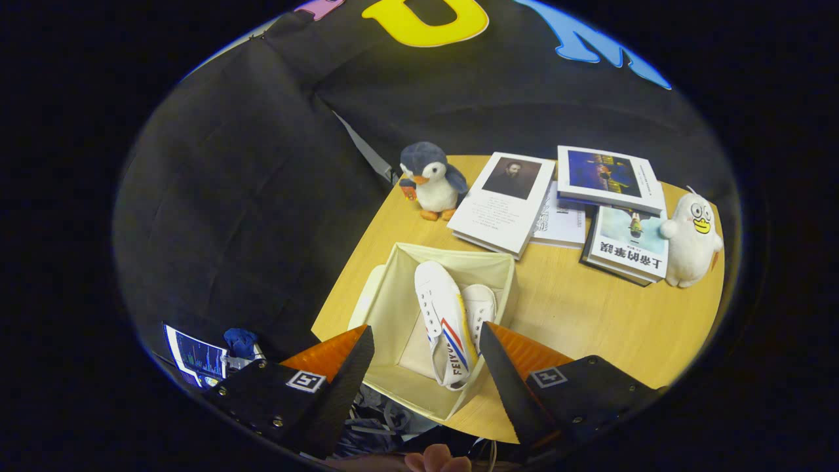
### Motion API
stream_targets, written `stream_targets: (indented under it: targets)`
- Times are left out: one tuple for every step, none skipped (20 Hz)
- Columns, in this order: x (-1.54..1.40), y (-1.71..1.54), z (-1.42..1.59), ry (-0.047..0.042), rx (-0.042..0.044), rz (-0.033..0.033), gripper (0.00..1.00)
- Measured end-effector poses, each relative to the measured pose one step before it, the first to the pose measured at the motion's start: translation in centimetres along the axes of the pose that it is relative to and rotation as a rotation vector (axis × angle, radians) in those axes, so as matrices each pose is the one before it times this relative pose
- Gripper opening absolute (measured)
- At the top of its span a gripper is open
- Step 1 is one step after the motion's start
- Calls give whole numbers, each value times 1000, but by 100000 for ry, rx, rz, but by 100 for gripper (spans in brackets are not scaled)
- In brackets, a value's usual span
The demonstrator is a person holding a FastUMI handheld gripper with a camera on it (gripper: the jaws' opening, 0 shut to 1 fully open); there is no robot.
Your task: Open the storage box then place both shoes into the box .Put the left shoe in first, then the right shoe, with the right side of both shoes facing outward in a uniform manner.
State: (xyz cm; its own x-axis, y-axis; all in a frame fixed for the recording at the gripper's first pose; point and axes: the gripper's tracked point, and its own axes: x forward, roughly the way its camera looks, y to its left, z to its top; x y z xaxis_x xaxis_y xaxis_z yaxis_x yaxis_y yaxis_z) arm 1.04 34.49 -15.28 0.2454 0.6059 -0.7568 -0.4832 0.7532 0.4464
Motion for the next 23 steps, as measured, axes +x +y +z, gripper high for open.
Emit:
stream_targets:
  targets:
    - [-1019, -921, 524, -5209, -789, -2533, 97]
    - [-1075, -1118, 747, -5527, -856, -3001, 97]
    - [-1071, -1105, 633, -5269, -76, -3075, 97]
    - [-1147, -977, 688, -4423, 588, -2144, 97]
    - [-1125, -777, 538, -4144, 1219, -1729, 97]
    - [-1018, -842, 700, -4389, 1082, -1884, 97]
    - [-951, -1091, 883, -4998, 606, -2403, 97]
    - [-913, -1099, 1053, -5769, -129, -2724, 98]
    - [-952, -1026, 977, -5891, -1069, -2980, 97]
    - [-1025, -1161, 1056, -5689, -1207, -3552, 97]
    - [-1157, -960, 861, -4825, -1002, -2777, 97]
    - [-1080, -749, 898, -4353, -233, -1978, 97]
    - [-850, -656, 711, -3844, 248, -2111, 97]
    - [-708, -843, 714, -2830, 303, -2121, 97]
    - [-676, -857, 500, -2322, 234, -1688, 98]
    - [-345, -481, 473, -1722, 205, -1470, 97]
    - [-349, -320, 351, -1533, 367, -899, 97]
    - [-386, -361, 508, -1343, 201, -774, 97]
    - [-393, -556, 309, -970, -254, -700, 97]
    - [-512, -567, 288, -714, -397, -999, 97]
    - [-547, -635, 216, -752, -307, -603, 97]
    - [-535, -646, 427, -1007, -284, -996, 97]
    - [-134, -546, 419, -1464, -483, -993, 97]
